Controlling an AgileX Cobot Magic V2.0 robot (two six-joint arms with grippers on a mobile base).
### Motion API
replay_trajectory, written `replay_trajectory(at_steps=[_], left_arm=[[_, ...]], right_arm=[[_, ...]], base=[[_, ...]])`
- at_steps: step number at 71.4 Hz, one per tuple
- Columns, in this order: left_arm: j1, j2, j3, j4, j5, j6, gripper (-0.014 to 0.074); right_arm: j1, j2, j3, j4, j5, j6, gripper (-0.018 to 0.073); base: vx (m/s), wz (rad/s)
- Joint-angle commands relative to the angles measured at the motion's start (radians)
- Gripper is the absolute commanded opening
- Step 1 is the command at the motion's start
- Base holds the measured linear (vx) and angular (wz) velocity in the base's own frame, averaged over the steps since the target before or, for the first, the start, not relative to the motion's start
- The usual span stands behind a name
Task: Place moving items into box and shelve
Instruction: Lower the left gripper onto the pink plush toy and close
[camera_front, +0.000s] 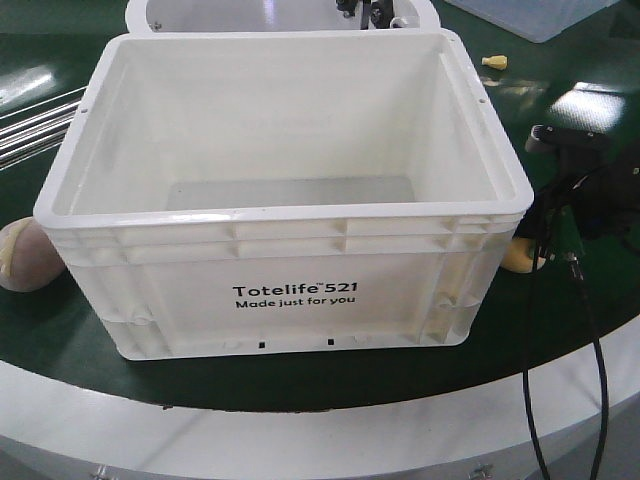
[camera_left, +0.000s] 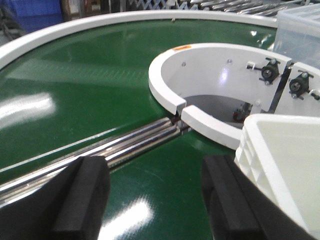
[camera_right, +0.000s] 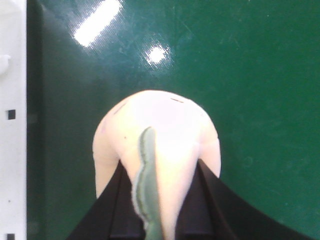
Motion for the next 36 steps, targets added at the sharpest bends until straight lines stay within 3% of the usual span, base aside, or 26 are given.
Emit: replay_trajectory(at_steps=[1, 36], left_arm=[[0.002, 0.018, -0.038, 0.000, -0.064, -0.018, 0.0521], [0.002, 0.251, -0.037, -0.001, 0.086, -0.019, 0.0521]], right_arm=[[-0.006, -0.029, -0.024, -0.001, -0.032, -0.011, -0.0015], [-0.006, -0.029, -0.024, -0.001, -0.036, -0.011, -0.0015]], base=[[0.00, 0.00], [0.00, 0.00]])
